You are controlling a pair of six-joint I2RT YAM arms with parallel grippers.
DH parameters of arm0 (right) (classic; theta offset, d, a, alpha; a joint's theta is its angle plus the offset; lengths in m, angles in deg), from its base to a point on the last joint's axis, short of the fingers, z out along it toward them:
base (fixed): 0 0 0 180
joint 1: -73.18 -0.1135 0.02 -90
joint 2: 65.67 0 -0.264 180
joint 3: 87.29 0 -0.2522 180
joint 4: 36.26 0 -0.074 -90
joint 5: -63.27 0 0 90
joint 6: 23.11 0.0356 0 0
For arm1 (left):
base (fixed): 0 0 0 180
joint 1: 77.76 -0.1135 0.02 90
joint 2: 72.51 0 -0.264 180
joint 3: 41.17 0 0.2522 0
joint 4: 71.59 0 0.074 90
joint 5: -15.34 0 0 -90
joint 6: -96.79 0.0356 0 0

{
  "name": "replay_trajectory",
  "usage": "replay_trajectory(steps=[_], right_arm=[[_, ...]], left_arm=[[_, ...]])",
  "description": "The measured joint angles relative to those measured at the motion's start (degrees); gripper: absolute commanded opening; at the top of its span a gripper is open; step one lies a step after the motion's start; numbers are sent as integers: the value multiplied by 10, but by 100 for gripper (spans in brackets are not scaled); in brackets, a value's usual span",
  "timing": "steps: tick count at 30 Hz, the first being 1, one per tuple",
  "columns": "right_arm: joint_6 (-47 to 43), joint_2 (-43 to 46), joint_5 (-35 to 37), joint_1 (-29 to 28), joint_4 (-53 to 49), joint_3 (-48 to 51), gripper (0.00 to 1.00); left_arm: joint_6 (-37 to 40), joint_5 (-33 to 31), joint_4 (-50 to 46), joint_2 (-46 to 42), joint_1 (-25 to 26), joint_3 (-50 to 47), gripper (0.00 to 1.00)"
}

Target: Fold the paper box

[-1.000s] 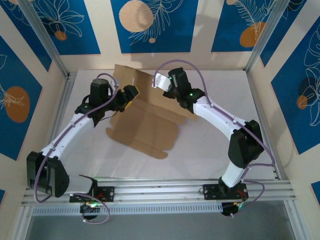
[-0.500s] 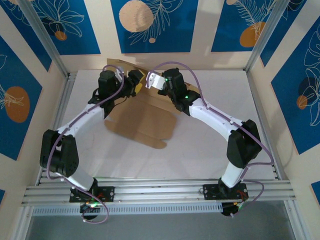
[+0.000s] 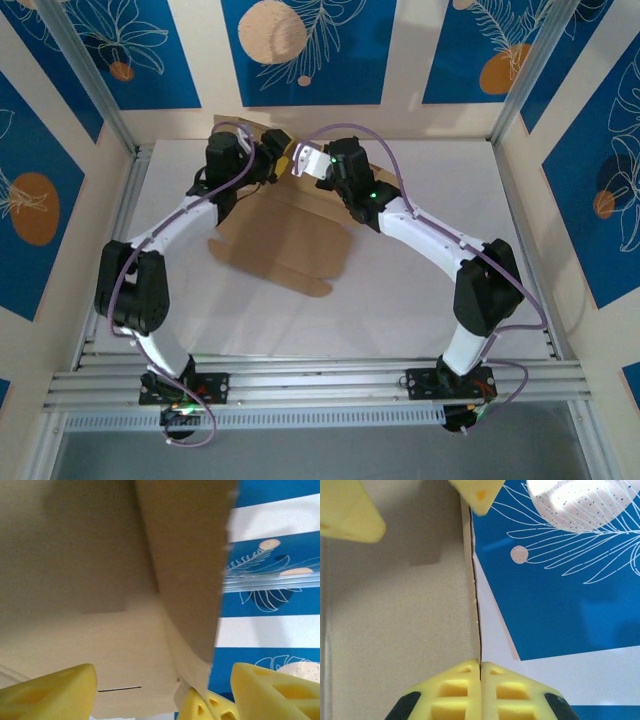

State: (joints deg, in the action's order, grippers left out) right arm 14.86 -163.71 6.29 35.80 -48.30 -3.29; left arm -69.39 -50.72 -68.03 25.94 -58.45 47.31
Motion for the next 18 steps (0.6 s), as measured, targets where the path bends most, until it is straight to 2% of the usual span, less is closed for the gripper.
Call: replay_trajectory(steps=[4,12,15,18], right_arm=[[0,0,-1,-4,5,10,0],[0,0,-4,-13,5,26,0],[0,0,-4,-14,6,30,0],[0,1,-4,-15,7,30,0]], left_arm=[[0,-5,-6,8,0,12,63],[-3,-7,3,15,0,15,64],[-3,-7,4,19,0,15,60],[-6,-9,4,27,0,15,51]])
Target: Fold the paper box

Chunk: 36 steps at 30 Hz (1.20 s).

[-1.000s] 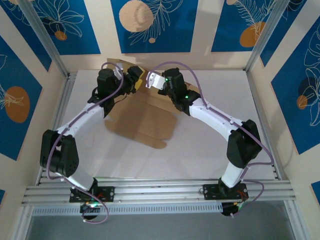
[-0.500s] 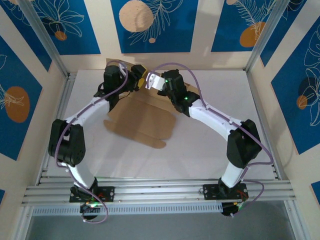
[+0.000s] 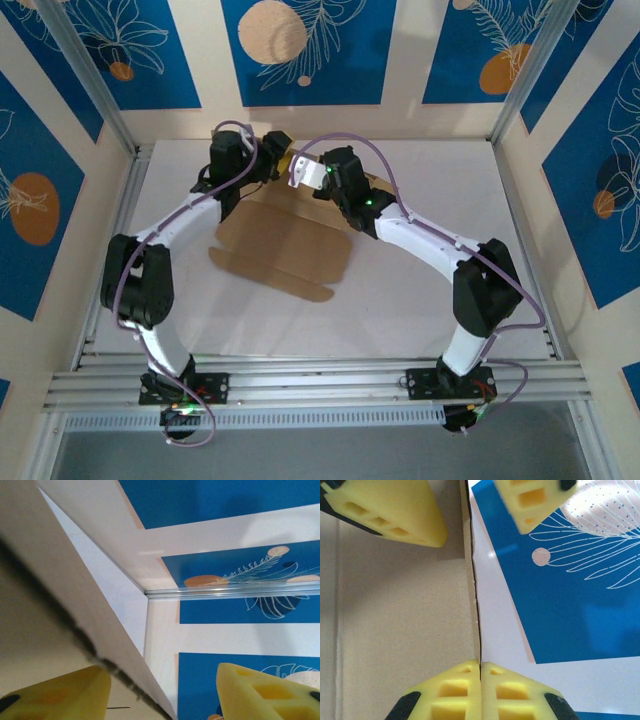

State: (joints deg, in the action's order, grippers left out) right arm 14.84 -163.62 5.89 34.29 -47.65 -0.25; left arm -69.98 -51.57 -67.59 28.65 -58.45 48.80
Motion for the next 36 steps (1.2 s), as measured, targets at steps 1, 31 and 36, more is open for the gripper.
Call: replay_trajectory(steps=[1,31,36], right_arm=[[0,0,0,0,0,0,0],[447,231,-276,91,-185,24,68],[589,256,-310,134,-227,47,65]], left_arm=[[0,-2,1,3,0,0,48],[-7,-57,119,-25,9,-188,11],[-7,-111,116,-71,29,-219,10]])
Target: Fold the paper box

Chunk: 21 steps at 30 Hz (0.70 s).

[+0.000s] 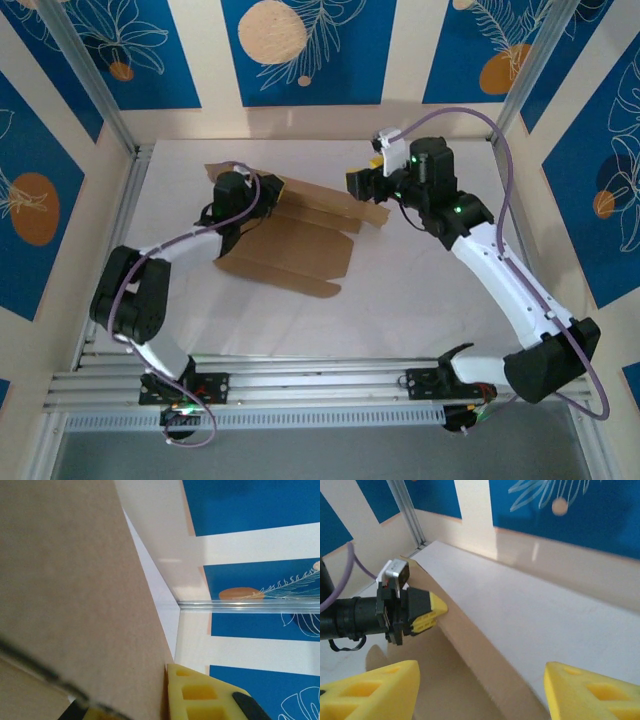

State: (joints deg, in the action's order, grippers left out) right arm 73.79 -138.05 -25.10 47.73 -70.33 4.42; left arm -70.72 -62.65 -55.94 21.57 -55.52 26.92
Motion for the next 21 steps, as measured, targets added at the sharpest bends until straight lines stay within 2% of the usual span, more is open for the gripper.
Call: replay_trajectory(steps=[5,11,16,21], right_arm=[[104,0,-42,37,-57,20,60],[216,-57,-131,130,-127,-7,61],[261,-112,-195,139,-165,-29,62],[301,-154,-236,140,-174,-50,61]], left_arm=[[-10,-71,-30,-48,22,-35,8],[-32,-149,-103,-91,42,-46,9],[-36,-190,-144,-106,43,-43,9],[-30,-214,-134,-96,43,-45,13]])
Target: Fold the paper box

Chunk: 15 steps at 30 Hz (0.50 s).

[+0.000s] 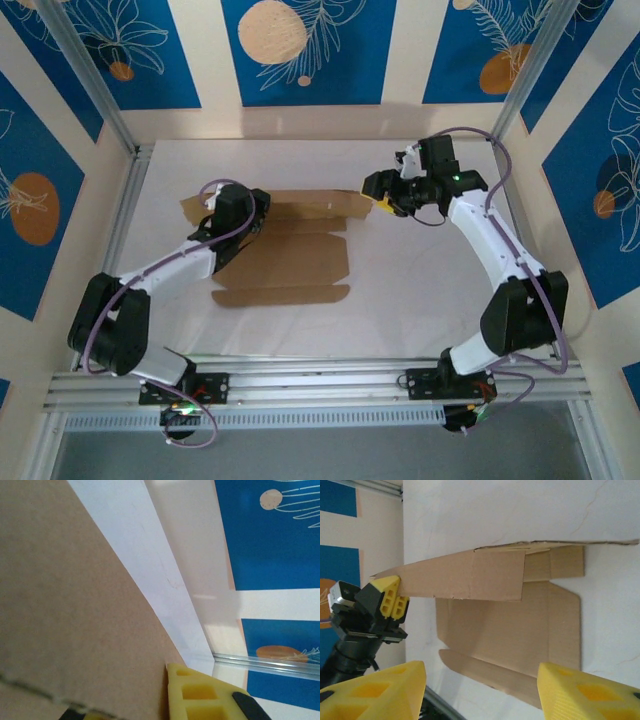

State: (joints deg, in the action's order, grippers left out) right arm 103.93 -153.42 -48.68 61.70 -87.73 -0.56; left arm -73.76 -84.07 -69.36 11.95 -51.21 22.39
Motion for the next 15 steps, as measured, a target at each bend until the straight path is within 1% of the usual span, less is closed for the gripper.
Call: replay_trajectory(steps=[3,8,12,15], right_arm=[[27,-27,-21,-1,8,-12,62],[55,-71,-36,-11,10,-42,63],[59,-99,-33,-25,10,-82,63],[56,-114,-17,-35,10,-108,63]], left_arm=[[1,-10,32,13,0,-14,16],[6,-18,95,36,0,-27,17],[23,-16,115,41,0,-28,17],[41,-12,122,42,0,-30,18]])
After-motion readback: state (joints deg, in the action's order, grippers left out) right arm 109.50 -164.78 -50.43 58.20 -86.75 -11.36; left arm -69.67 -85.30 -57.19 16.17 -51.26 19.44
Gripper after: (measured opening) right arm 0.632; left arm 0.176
